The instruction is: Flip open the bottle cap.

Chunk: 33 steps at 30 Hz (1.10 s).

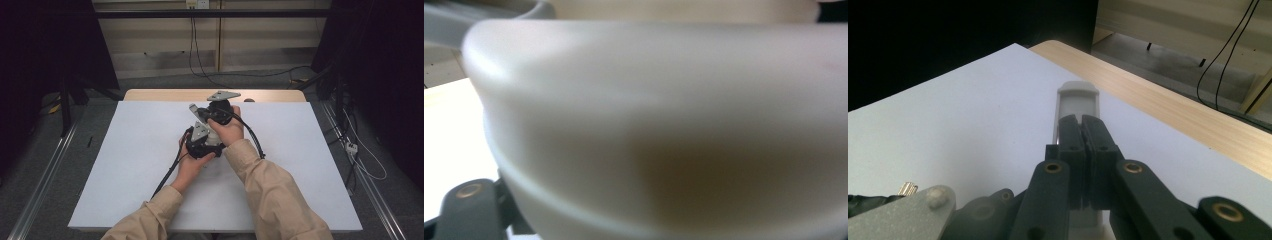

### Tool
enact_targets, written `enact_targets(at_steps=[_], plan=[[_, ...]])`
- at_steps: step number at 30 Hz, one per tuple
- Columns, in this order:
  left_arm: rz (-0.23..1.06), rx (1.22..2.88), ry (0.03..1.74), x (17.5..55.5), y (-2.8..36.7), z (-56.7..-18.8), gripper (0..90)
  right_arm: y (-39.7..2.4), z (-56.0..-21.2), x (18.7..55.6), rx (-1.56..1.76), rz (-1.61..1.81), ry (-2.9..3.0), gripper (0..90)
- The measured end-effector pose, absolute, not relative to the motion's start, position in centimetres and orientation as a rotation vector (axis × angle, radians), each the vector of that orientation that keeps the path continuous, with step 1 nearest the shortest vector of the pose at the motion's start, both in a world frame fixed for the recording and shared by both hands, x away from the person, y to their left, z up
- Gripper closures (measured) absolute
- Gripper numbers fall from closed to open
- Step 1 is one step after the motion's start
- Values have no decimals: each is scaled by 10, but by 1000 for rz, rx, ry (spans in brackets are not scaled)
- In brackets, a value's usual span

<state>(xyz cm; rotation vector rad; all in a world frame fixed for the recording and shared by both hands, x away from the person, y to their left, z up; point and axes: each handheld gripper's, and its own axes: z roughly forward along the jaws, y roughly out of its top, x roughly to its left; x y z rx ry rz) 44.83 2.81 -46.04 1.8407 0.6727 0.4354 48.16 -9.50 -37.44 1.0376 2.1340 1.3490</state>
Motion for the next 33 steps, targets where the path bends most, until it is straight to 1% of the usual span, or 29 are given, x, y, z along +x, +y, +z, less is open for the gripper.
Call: enact_targets(at_steps=[5,11,16,17,19,22,25,27,29,33], plan=[[415,1844,679,448,29,-460,105,-97,-370,478,1013,1346,2121,845],[404,1880,685,447,32,-460,85,-102,-367,472,1014,1364,2092,779],[396,1907,685,444,34,-459,73,-108,-363,464,1016,1379,2075,643],[400,1915,692,444,35,-458,71,-109,-363,462,1022,1388,2073,604],[413,1896,694,441,39,-457,73,-112,-363,459,1038,1412,2061,552],[394,1903,703,437,45,-457,76,-118,-362,453,1042,1432,2043,462],[406,1904,698,434,54,-452,73,-124,-361,447,1033,1450,2026,419],[399,1896,712,432,60,-448,66,-127,-360,443,1033,1458,2020,343],[393,1888,711,429,66,-444,64,-130,-361,438,1022,1471,2020,323],[373,1900,697,422,78,-440,57,-135,-365,427,1008,1489,2021,231]])
